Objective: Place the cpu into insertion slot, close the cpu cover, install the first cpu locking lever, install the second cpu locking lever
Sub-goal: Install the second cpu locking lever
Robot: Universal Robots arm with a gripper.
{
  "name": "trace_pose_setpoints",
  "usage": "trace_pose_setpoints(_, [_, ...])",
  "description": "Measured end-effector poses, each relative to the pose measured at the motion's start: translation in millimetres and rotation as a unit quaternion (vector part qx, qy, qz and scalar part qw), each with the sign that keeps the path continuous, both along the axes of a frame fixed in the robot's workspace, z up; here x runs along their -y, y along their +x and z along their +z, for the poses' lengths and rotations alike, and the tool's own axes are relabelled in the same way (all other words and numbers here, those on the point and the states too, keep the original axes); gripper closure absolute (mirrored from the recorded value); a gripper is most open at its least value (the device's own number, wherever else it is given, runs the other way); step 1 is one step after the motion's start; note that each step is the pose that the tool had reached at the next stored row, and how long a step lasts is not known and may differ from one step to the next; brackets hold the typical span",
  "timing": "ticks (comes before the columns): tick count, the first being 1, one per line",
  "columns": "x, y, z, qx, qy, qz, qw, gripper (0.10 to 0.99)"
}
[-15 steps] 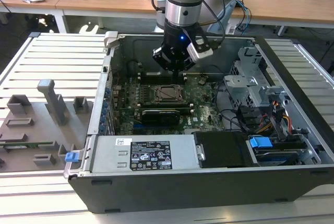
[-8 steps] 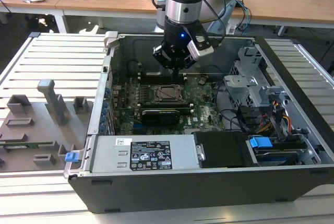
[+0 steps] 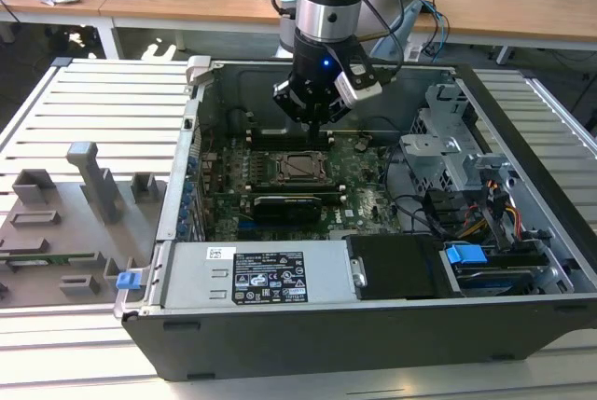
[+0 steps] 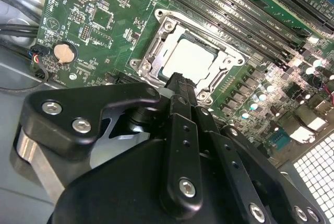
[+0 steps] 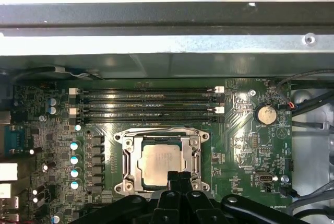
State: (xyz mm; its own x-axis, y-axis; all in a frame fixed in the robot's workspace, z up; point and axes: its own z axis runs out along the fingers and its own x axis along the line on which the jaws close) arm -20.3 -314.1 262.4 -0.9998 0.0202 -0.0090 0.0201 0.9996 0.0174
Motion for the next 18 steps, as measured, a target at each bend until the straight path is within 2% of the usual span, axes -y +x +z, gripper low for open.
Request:
trace_pose_setpoints(5, [3.9, 0.0, -0.1, 0.0000, 0.0000, 0.000, 1.0000, 0.980])
trace_pose_setpoints(18, [21.3, 0.0, -0.6, 0.0000, 0.0000, 0.000, 1.0000, 0.980])
